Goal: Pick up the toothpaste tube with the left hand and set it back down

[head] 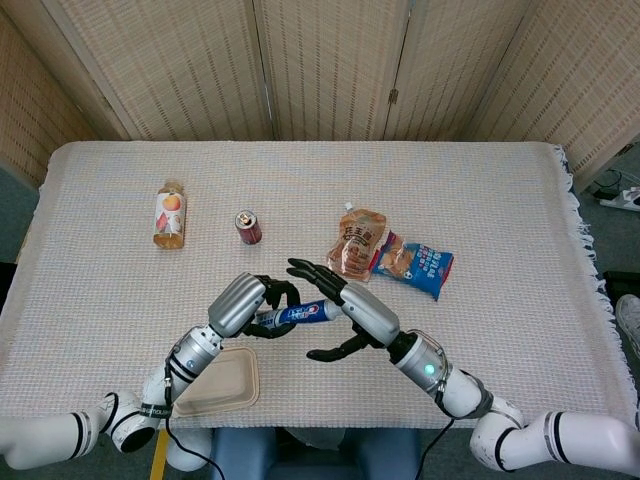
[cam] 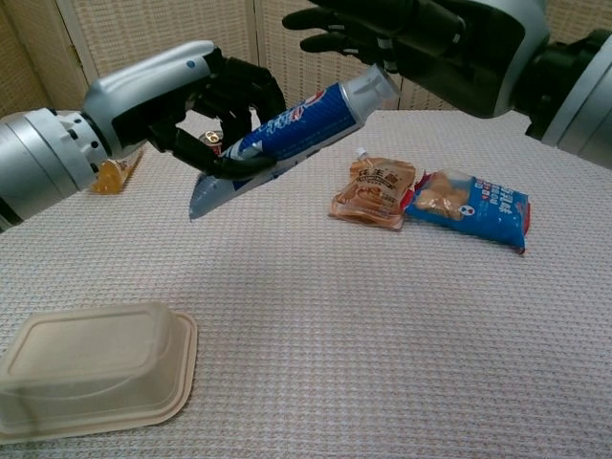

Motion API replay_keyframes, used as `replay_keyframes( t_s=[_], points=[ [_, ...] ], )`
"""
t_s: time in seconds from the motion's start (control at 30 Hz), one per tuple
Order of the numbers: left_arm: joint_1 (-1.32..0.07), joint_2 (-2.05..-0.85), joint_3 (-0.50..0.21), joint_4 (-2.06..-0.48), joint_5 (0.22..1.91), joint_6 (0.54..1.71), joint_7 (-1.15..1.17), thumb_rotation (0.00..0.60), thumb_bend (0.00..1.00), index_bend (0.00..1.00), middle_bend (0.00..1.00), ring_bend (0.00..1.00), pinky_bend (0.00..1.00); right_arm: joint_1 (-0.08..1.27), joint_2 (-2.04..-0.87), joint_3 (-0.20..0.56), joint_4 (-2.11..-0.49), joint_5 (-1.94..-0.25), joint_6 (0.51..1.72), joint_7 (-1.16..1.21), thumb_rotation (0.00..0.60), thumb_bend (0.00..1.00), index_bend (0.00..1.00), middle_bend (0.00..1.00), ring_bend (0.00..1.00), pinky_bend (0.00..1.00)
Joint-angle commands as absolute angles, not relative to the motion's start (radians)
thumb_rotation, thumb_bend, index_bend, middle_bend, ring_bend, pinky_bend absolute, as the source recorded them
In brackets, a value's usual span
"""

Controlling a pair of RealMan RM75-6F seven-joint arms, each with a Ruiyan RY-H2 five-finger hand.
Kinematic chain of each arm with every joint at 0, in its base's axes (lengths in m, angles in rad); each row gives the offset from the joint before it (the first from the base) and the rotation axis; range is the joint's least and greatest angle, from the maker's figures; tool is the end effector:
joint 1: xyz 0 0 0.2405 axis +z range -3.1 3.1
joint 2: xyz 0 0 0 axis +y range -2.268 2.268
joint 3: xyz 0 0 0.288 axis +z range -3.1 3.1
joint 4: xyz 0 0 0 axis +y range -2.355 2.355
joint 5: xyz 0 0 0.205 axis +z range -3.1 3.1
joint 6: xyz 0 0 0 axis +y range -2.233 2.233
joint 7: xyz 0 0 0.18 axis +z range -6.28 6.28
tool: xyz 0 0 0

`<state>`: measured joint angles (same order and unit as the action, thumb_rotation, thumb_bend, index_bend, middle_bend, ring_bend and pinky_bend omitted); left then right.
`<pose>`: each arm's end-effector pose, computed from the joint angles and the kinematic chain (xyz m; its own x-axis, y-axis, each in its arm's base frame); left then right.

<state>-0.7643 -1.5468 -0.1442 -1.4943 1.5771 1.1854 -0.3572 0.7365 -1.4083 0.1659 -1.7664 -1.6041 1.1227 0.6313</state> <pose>-0.0851 0.3644 0.0028 -0.0320 0.3389 0.9403 0.7582 -0.6048 0.2437 -0.0579 -0.3300 0.0346 -0.2618 -0.5948 0.7600 -0.6701 -0.4548 -0.5867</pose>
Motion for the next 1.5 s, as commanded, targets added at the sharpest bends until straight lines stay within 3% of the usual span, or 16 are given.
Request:
replay_keyframes(
  t_s=[0.03,0.93,1.5],
  points=[
    [-0.764,-1.546,-0.147,-1.492,1.578,1.189,-0.363,0.6,0.83,0.73,0.75,0.68,0.62,0.742,-1.416,0.166,-1.756,-1.598,1.119,0.646,0.249,0.15,0.0,0.0,0.0,0.0],
    [-0.768,-1.546,-0.167,-1.498,1.542,1.175,-0.473,0.6,0.83,0.73,0.75,0.68,0.62,0.772,-1.566,0.207,-1.668,-1.569,1.17,0.716,0.242,0.15,0.0,0.0,0.0,0.0],
    [-0.757,-1.558,-0.146,-1.454,1.594,1.223,-0.447,0.6,0.83,0.73,0.75,0.68,0.61,0.737,-1.495,0.201,-1.672,-1.603,1.235,0.8,0.238,0.15,0.0,0.0,0.0,0.0]
  ],
)
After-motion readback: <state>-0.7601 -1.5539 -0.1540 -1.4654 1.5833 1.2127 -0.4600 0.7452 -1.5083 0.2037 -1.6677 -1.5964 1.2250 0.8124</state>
